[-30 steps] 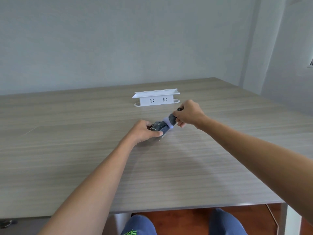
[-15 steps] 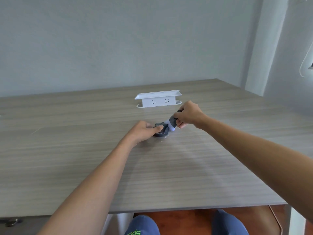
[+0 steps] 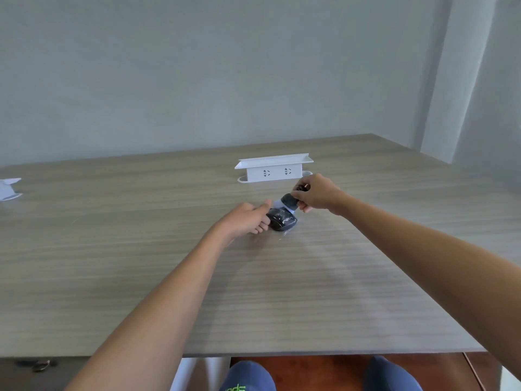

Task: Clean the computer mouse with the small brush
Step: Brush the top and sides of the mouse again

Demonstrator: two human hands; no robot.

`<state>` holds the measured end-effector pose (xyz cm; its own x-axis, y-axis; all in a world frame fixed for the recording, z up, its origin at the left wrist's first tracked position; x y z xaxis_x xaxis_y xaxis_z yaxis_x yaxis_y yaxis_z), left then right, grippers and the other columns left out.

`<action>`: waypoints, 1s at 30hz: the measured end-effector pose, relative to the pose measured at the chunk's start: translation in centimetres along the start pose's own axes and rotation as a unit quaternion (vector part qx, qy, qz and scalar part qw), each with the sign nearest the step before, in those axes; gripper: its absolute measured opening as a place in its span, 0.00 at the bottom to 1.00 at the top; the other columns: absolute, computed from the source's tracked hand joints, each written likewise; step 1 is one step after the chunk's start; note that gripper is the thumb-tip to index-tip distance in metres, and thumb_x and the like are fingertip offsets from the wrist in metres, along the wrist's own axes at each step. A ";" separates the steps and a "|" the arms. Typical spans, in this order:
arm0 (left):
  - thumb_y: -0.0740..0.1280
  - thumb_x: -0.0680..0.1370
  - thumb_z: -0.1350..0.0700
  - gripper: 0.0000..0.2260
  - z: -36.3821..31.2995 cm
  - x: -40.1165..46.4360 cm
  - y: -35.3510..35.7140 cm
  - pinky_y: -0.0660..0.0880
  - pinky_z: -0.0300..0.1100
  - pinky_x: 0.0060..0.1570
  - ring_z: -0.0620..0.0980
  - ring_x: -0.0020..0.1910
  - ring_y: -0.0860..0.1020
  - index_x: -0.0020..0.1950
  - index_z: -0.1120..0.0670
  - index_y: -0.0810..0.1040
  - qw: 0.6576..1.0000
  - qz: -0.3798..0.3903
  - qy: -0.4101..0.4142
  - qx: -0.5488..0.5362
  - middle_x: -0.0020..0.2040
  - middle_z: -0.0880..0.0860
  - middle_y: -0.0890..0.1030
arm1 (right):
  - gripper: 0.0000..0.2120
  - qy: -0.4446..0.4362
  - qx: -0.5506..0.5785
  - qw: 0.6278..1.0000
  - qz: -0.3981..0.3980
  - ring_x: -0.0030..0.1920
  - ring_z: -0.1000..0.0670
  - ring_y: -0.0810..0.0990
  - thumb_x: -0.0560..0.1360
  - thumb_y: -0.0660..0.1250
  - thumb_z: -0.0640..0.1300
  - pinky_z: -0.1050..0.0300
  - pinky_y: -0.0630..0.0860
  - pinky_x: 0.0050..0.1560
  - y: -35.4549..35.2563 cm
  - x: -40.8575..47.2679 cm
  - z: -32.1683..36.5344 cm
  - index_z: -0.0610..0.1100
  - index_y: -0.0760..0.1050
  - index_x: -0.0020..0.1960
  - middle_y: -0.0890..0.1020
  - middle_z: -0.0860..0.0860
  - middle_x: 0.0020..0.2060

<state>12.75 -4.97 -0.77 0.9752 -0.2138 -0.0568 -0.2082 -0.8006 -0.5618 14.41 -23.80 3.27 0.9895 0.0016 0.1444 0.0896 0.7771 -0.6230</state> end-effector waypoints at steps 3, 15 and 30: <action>0.57 0.83 0.38 0.29 -0.2 0.1 0.3 0.80 0.39 0.53 0.48 0.43 0.82 0.53 0.63 0.85 1.000 0.019 0.002 0.007 0.45 0.55 0.86 | 0.04 -0.019 -0.004 1.000 0.019 0.39 0.43 0.84 0.80 0.67 0.39 0.45 0.84 0.52 0.1 0.1 0.3 0.39 0.79 0.51 0.83 0.40 0.39; 0.78 0.72 0.59 0.24 -1.2 2.1 -2.0 0.74 0.33 0.52 0.48 0.52 0.78 0.66 0.58 0.77 0.993 0.008 0.098 0.060 0.54 0.53 0.79 | 0.11 -0.012 -0.013 0.999 -0.040 0.27 0.50 0.82 0.80 0.66 0.42 0.61 0.80 0.34 -2.3 -0.2 -0.4 0.33 0.79 0.48 0.84 0.45 0.35; 0.81 0.69 0.58 0.33 -1.2 4.6 0.7 0.68 0.36 0.66 0.46 0.68 0.76 0.73 0.57 0.75 0.979 0.137 0.088 0.120 0.68 0.52 0.79 | 0.10 -0.004 -0.007 1.000 -0.020 0.27 0.50 0.80 0.78 0.68 0.41 0.64 0.76 0.26 -2.7 -0.5 -0.3 0.36 0.80 0.42 0.83 0.44 0.32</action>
<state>16.98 -7.12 -0.45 0.8533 -0.5115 -0.1013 -0.4159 -0.5503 -0.7240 13.70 -26.10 4.67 0.9840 -0.0244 0.1765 0.1314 0.7683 -0.6265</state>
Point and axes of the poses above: each hand's wrist, its own x-axis towards the middle knuckle, its own y-axis out of the palm, z = x × y, the point moved 9 cm from there along x, towards the middle knuckle
